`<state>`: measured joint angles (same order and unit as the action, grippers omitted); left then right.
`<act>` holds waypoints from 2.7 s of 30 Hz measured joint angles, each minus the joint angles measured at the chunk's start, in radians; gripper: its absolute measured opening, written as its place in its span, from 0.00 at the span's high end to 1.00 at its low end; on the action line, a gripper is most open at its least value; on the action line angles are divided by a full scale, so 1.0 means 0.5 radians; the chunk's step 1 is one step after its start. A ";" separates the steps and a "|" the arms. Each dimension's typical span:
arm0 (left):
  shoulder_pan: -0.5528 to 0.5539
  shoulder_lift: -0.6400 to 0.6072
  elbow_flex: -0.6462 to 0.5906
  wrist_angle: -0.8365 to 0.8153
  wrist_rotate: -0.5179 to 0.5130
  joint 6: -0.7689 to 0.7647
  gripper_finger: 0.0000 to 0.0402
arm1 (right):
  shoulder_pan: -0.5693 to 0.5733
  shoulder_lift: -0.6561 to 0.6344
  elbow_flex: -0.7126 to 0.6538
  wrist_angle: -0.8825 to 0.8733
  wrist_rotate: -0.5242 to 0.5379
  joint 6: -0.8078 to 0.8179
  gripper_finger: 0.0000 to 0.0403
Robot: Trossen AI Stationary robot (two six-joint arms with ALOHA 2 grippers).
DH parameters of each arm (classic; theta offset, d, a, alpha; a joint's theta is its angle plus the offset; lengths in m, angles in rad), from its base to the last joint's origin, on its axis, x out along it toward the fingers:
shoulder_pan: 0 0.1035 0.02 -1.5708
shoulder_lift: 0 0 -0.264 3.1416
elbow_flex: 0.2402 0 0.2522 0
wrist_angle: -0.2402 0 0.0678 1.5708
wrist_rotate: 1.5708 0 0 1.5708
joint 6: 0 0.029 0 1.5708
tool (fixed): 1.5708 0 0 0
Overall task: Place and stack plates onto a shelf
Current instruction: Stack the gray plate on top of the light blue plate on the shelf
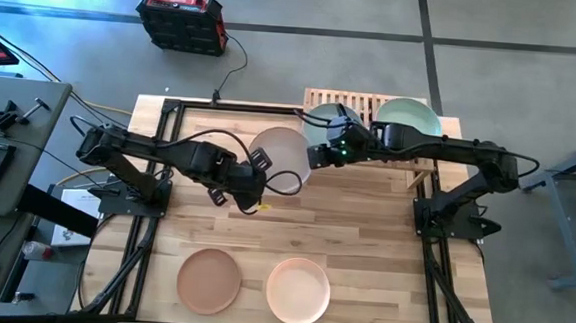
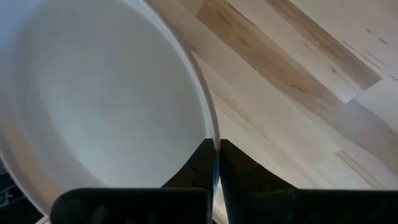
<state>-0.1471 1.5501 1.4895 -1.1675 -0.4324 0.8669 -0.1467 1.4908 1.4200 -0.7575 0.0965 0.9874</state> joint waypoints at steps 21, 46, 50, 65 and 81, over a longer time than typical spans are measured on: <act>0.030 0.000 0.000 0.099 -0.002 -0.001 1.00 | -0.002 0.003 0.000 0.044 0.027 0.003 0.98; 0.034 0.000 0.000 0.140 0.083 -0.312 0.81 | 0.001 0.003 0.000 -0.004 0.032 0.091 1.00; 0.034 0.000 0.000 0.136 0.105 -0.377 0.74 | 0.000 0.003 0.000 -0.004 0.061 0.106 1.00; 0.047 0.000 0.000 0.145 -0.310 -0.682 0.71 | -0.079 0.002 0.000 -0.124 -0.007 0.076 1.00; 0.047 0.000 0.000 0.336 -0.424 -0.686 0.71 | -0.315 -0.001 0.000 -0.181 -0.144 -0.089 1.00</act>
<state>-0.1238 1.5501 1.4895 -0.9993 -0.6443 0.5237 -0.3043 1.4902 1.4200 -0.8478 0.0244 0.9431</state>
